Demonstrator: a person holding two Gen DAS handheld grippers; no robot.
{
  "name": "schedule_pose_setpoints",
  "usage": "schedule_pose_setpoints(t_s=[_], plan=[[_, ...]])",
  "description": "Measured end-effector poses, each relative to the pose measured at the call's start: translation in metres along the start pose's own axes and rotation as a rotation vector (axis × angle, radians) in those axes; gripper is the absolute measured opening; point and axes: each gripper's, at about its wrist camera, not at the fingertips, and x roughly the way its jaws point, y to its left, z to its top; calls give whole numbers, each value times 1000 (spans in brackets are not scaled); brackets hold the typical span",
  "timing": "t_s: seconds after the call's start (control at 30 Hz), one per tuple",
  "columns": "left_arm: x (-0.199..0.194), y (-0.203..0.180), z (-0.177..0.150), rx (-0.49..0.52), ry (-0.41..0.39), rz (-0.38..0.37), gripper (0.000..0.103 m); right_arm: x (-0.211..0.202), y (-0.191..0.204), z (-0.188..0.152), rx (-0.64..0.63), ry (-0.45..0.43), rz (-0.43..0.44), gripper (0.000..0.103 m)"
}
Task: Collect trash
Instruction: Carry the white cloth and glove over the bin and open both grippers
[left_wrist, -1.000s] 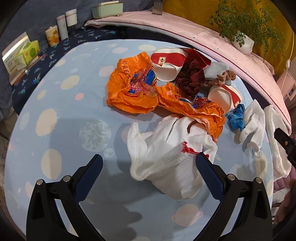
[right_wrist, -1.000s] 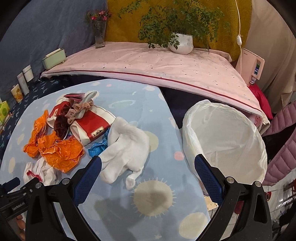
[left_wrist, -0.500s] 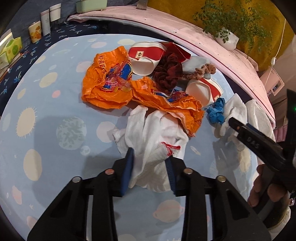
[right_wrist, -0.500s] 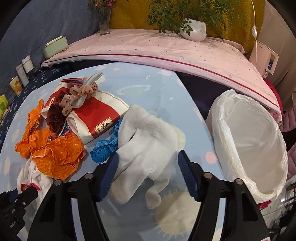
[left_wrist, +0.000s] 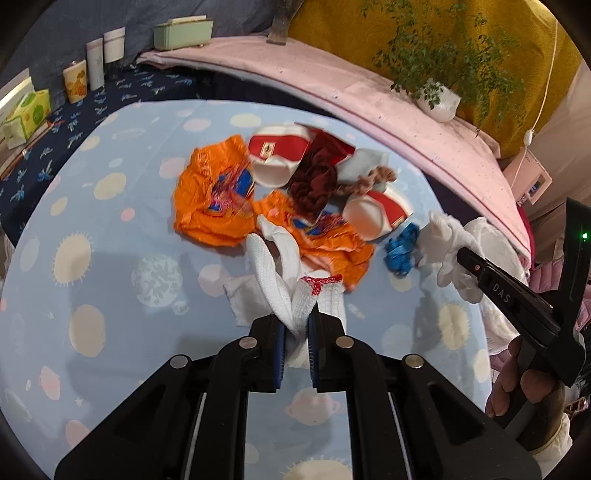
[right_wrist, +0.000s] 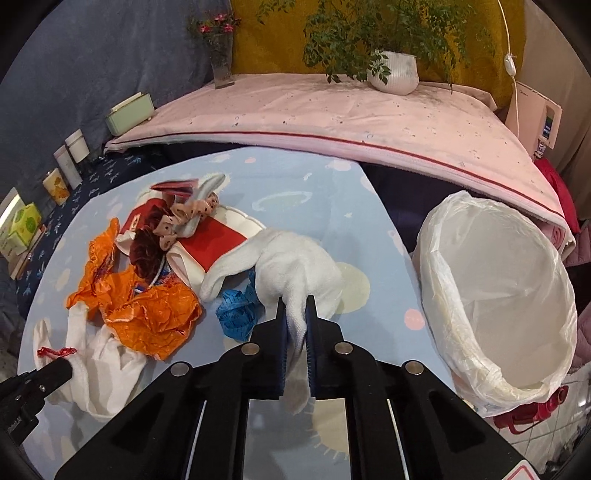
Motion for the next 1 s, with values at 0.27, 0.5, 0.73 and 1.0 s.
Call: schedule_pose_setpoints(t_s=[0.27,0.5,0.73,1.0], plan=[[-37,-38,26,59,-90,-57,9,-48,-18,23,20,-93,5,8],[-60,-97,54,145,-160,-140,9,-82,-50,37,53,-163,-23,8],[-52,-166,63,237,-156,-218,9,-99,-102,37,116,-192,-76,8],[-24,-246,54,353,-113,-286,10,-98,-168,25,204,-175,-142,8]])
